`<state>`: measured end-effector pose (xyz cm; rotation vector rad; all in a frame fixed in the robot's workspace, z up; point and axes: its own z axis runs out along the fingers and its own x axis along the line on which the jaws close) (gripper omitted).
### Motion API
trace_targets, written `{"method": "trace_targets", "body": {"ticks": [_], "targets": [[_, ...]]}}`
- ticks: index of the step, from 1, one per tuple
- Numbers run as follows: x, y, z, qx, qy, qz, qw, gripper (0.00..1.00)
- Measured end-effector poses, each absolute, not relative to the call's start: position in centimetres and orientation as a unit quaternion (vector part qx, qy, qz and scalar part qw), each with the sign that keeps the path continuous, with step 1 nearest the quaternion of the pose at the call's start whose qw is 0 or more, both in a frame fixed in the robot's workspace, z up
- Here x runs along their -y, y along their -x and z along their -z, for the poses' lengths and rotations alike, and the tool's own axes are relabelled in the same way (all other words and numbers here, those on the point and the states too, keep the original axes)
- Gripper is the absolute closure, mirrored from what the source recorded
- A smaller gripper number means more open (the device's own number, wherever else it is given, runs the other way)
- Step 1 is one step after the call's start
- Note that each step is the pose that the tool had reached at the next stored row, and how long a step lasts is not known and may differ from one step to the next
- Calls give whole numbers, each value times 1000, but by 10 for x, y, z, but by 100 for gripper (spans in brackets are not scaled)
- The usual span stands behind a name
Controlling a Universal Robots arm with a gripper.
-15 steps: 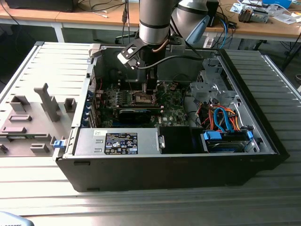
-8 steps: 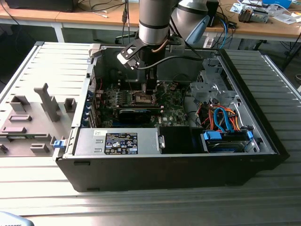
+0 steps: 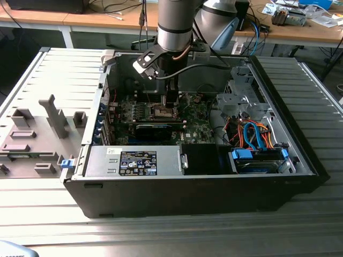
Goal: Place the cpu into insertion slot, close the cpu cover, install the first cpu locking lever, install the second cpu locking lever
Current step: 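Place the cpu into insertion slot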
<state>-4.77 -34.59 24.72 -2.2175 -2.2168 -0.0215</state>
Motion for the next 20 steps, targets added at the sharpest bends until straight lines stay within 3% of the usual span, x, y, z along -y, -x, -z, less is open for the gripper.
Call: {"method": "trace_targets", "body": {"ticks": [20], "targets": [[346, 50, -244, 707, 707, 7, 3, 45]]}}
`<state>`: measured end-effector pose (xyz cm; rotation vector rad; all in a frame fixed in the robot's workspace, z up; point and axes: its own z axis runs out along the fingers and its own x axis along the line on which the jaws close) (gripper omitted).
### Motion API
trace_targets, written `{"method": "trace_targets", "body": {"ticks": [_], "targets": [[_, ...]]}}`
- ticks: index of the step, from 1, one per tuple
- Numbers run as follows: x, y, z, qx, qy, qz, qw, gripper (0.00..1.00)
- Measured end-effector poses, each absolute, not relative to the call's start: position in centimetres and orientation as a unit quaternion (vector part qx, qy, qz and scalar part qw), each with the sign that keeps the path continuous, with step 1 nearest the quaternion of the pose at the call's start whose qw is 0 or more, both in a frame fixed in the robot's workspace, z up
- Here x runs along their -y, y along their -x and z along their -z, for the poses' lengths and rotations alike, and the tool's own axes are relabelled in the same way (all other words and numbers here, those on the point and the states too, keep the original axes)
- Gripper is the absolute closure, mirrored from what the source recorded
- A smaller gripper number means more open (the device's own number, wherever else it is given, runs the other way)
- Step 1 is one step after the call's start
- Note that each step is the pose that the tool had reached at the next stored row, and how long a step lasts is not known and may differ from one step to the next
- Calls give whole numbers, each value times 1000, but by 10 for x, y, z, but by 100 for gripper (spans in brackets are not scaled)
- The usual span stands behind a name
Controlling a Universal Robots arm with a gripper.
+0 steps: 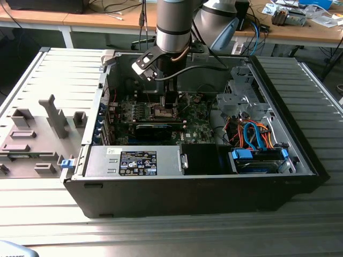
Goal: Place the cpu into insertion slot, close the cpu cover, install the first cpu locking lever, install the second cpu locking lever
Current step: 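Place the cpu into insertion slot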
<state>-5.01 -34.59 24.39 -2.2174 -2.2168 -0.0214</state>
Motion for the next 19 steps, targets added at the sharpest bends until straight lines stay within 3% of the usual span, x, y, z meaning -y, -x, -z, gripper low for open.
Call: {"method": "trace_targets", "body": {"ticks": [19], "targets": [[346, 53, -236, 709, 705, 7, 3, 45]]}}
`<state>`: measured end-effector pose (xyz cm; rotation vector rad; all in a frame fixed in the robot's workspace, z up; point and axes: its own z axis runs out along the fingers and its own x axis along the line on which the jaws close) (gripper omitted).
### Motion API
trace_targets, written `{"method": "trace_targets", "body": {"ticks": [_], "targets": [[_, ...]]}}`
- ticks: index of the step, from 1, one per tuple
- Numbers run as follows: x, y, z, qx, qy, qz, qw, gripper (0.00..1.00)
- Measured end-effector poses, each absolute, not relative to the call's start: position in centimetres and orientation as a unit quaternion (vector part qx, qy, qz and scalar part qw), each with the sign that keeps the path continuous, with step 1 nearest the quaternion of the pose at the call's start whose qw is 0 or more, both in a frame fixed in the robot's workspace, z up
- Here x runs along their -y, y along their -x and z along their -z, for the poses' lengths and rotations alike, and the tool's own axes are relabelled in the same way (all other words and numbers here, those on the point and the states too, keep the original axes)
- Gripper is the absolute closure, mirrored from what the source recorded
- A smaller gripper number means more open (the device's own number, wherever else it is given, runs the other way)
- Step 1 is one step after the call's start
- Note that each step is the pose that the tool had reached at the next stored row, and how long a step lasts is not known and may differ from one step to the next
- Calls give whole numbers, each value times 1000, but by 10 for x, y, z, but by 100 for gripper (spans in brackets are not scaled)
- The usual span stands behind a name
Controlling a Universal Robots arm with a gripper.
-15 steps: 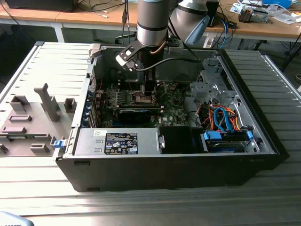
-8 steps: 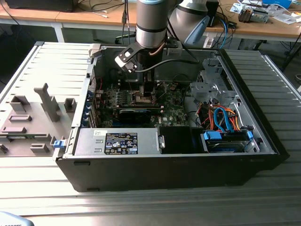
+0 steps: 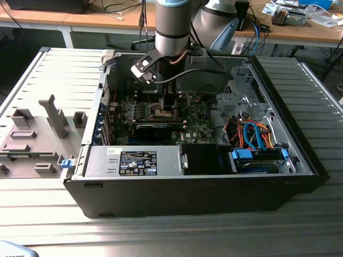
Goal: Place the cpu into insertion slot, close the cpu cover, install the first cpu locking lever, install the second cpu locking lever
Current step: 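Place the cpu into insertion slot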
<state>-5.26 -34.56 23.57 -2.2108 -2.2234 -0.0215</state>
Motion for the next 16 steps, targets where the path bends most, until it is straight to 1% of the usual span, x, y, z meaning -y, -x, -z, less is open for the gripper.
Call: {"method": "trace_targets", "body": {"ticks": [16], "targets": [[346, 58, -228, 715, 699, 7, 3, 45]]}}
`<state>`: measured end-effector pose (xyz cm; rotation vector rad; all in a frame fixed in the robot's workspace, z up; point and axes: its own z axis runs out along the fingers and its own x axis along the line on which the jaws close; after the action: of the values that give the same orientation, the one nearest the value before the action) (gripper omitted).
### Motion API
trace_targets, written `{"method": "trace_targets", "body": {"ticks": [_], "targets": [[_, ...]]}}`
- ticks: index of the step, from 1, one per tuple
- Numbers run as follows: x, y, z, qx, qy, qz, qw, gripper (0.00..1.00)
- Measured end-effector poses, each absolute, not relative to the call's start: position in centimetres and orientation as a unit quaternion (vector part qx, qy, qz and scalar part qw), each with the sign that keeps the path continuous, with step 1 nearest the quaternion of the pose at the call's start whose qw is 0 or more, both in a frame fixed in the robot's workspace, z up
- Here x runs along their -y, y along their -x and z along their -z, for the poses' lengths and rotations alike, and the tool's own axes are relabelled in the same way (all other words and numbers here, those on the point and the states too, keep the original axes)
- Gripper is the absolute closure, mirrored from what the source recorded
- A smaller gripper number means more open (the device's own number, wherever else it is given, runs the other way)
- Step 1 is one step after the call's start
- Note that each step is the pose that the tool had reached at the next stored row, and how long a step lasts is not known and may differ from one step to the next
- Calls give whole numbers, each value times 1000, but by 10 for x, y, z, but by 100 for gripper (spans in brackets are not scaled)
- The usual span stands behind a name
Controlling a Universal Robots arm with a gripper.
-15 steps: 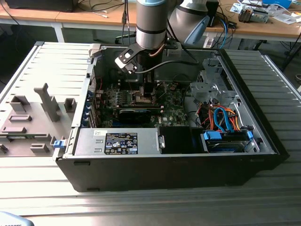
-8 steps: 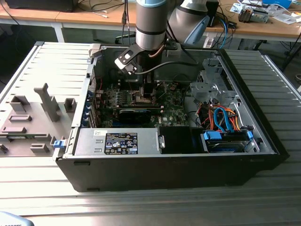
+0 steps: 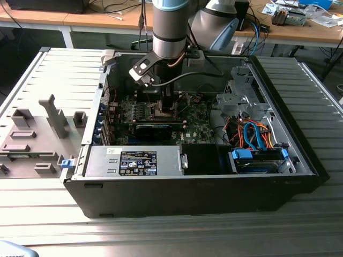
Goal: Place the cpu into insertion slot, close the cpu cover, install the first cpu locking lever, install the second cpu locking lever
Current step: 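Place the cpu into insertion slot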
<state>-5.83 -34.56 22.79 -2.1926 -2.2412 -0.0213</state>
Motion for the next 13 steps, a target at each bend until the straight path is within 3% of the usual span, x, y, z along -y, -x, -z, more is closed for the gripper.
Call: {"method": "trace_targets", "body": {"ticks": [13], "targets": [[346, 61, -215, 715, 699, 7, 3, 45]]}}
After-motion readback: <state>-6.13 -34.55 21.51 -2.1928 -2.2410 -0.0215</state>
